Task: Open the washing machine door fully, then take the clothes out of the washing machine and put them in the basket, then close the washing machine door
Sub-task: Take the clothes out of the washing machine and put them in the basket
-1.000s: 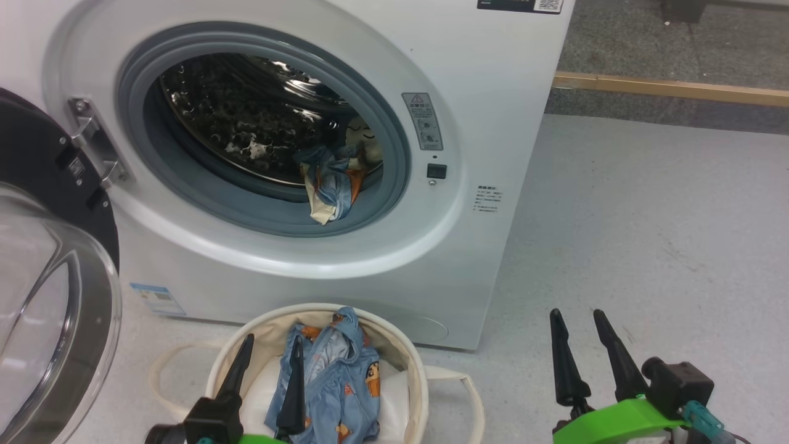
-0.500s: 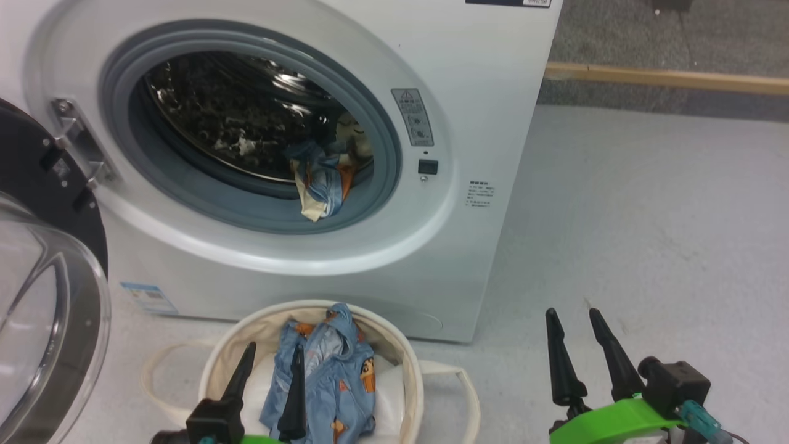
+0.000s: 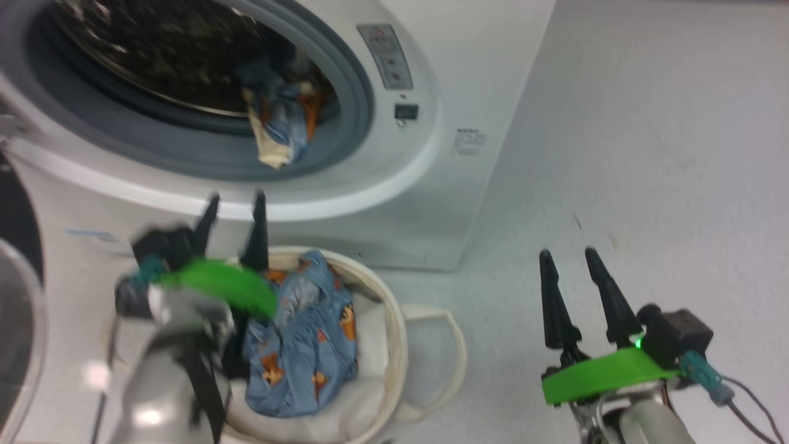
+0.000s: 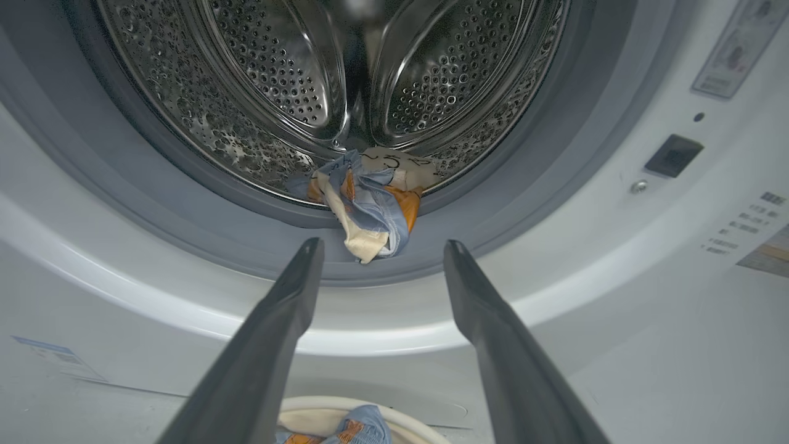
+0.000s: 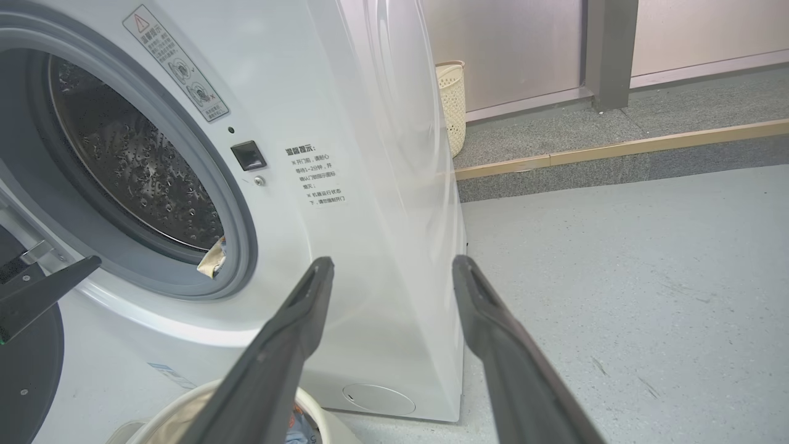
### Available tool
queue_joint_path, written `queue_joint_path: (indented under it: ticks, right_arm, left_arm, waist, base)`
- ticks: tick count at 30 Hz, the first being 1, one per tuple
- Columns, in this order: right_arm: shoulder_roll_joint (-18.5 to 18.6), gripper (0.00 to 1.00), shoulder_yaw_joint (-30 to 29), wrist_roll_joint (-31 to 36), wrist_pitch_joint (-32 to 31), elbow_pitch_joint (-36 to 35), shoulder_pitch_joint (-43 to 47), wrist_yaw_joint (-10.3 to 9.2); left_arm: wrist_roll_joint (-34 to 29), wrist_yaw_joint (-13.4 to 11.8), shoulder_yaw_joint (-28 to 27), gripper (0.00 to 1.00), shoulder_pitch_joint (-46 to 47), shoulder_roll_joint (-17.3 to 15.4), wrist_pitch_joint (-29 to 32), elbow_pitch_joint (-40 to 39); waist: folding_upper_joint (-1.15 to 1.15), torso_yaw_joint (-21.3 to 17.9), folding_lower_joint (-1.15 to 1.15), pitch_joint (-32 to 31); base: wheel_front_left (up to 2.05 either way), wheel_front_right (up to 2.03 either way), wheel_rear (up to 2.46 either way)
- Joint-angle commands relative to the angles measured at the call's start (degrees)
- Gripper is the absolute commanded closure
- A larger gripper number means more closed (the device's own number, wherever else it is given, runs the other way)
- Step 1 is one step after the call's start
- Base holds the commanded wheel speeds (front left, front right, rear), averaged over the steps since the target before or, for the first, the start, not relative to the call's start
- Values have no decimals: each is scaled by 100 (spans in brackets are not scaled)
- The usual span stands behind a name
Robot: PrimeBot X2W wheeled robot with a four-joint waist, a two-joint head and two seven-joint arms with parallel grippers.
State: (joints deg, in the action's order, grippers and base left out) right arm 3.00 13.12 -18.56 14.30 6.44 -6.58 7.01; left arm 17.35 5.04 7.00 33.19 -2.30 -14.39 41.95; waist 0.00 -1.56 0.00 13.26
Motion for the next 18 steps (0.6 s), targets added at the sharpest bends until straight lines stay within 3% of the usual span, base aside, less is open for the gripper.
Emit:
queue_joint_path:
  ticks: [1,8,18]
  right_arm:
    - [-13,0,167,20,70,-223,-231,47]
    - [-13,0,227,-26,70,-291,-556,47]
    - [-13,0,388,-115,70,-320,-775,47]
  left_arm:
    - [217,109,-228,0,532,-141,61,129]
    - [574,220,-266,0,2041,-509,270,1196]
    - [423,47,-149,0,3031,-779,311,2446]
  waist:
    - [0,-259,0,455]
    - [0,-543,0,1032]
    - [0,-880,0,1297]
  base:
    - [0,0,0]
    - [0,0,0]
    - [0,0,0]
